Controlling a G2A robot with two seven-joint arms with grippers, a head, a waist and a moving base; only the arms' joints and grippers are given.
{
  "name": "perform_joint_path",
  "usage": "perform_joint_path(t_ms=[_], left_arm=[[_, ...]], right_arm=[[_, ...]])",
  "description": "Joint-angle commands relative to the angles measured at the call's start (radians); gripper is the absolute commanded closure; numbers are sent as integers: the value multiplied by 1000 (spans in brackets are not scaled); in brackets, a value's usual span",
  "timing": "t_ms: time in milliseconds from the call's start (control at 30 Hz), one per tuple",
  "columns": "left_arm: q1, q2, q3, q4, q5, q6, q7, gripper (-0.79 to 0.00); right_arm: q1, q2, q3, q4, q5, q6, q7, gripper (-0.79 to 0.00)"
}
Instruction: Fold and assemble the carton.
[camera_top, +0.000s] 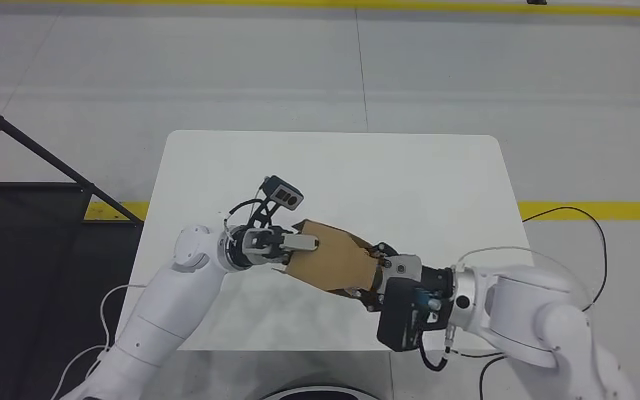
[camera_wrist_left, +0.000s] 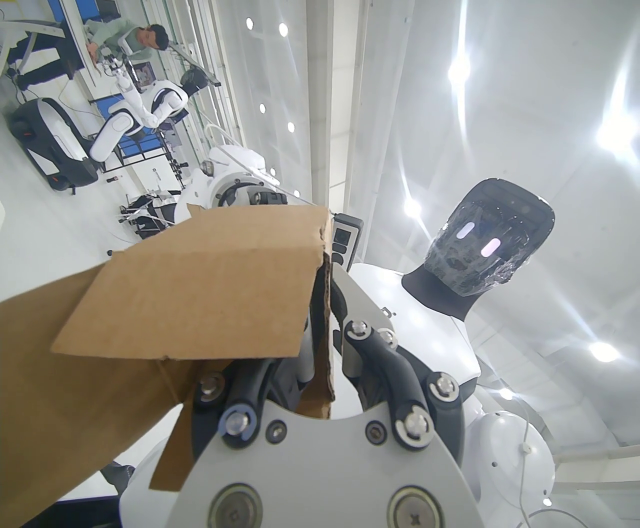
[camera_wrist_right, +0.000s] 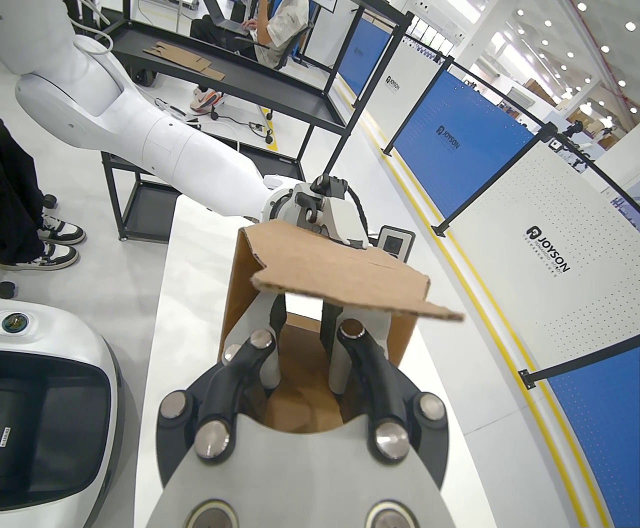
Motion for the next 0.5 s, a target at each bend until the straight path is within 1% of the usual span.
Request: perform_joint_path(t_ms=[0, 267, 400, 467], left_arm=[[2, 0, -6, -1, 0, 1, 0, 0], [17, -3, -24, -7, 2, -3, 3, 0], [24, -4, -40, -21, 14, -27, 22, 0], [32, -2, -52, -40, 60, -51, 39, 0]], right_arm=[[-12, 2, 17, -5, -1, 3, -6, -299], [-76, 11, 102, -26, -2, 1, -45, -308], [-118, 16, 153, -35, -8, 7, -60, -317], [-145, 19, 189, -42, -7, 15, -77, -339]])
